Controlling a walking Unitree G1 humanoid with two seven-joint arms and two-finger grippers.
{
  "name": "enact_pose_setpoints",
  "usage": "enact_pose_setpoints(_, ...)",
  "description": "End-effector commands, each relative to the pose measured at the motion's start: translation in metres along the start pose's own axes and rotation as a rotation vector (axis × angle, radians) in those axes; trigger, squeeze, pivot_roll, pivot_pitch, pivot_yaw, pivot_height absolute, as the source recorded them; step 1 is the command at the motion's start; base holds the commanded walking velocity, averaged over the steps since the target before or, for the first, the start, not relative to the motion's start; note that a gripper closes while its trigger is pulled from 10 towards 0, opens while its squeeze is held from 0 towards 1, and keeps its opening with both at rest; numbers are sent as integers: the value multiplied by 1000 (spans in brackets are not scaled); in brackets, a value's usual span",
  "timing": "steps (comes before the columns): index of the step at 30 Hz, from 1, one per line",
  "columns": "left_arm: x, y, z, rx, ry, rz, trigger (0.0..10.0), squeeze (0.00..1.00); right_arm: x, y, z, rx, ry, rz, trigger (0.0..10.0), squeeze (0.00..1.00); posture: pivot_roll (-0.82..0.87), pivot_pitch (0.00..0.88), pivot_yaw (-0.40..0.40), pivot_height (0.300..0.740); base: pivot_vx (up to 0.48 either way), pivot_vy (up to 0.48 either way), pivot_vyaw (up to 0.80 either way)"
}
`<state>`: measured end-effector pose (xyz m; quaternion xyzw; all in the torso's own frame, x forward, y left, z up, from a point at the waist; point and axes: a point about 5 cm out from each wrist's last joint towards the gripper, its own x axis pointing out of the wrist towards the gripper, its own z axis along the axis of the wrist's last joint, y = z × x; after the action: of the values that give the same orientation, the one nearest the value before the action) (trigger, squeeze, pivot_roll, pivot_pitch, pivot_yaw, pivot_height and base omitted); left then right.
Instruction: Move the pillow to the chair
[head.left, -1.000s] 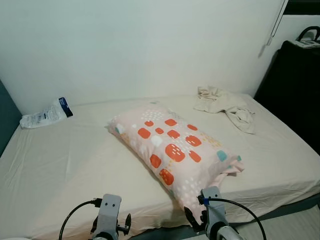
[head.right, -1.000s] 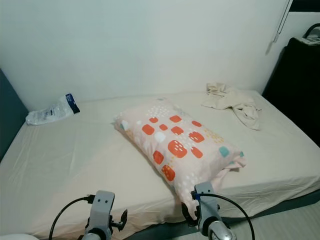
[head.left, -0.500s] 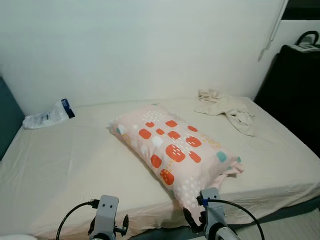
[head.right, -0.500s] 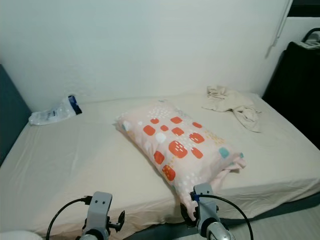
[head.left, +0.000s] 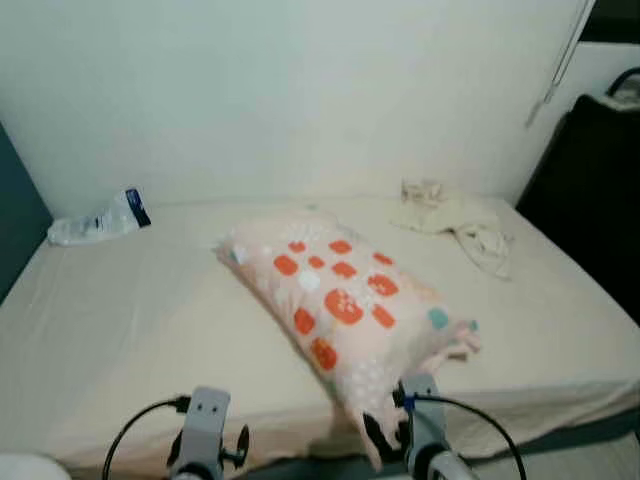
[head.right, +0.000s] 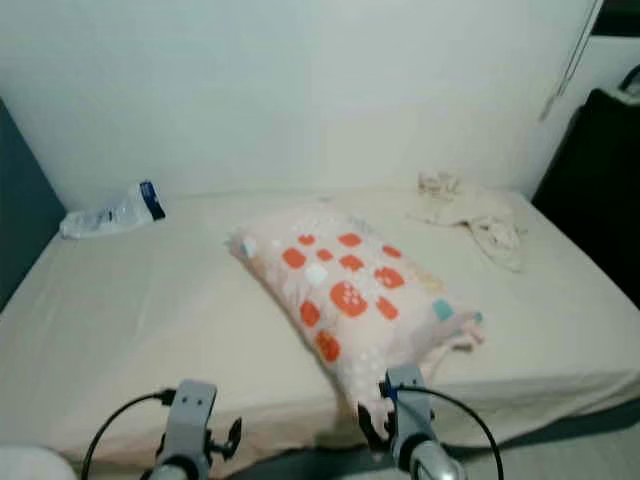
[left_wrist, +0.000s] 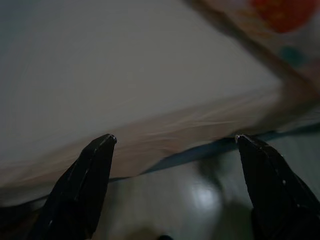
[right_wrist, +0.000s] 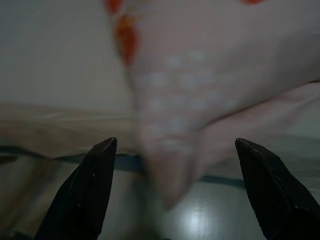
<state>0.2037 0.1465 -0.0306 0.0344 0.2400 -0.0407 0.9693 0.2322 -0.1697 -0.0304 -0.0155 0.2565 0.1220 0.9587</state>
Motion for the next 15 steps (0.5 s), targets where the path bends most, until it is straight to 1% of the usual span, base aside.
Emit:
enact_pose_setpoints(1, 1, -4, 2, 0, -1, -16, 10000, 0, -3, -3, -6, 16, 17, -19, 10000, 0, -13, 0, -22, 740, 0, -480, 0)
enact_pose_setpoints(5, 1, -4, 2, 2, 0, -16, 10000, 0, -3, -3, -6, 19, 17, -18, 10000, 0, -15, 0, -19, 740, 0, -440, 0)
enact_pose_setpoints(15, 1, -3, 1, -9, 8, -14, 10000, 0, -4, -4, -7, 23, 19, -25, 10000, 0, -15, 0, -15, 740, 0, 0, 0)
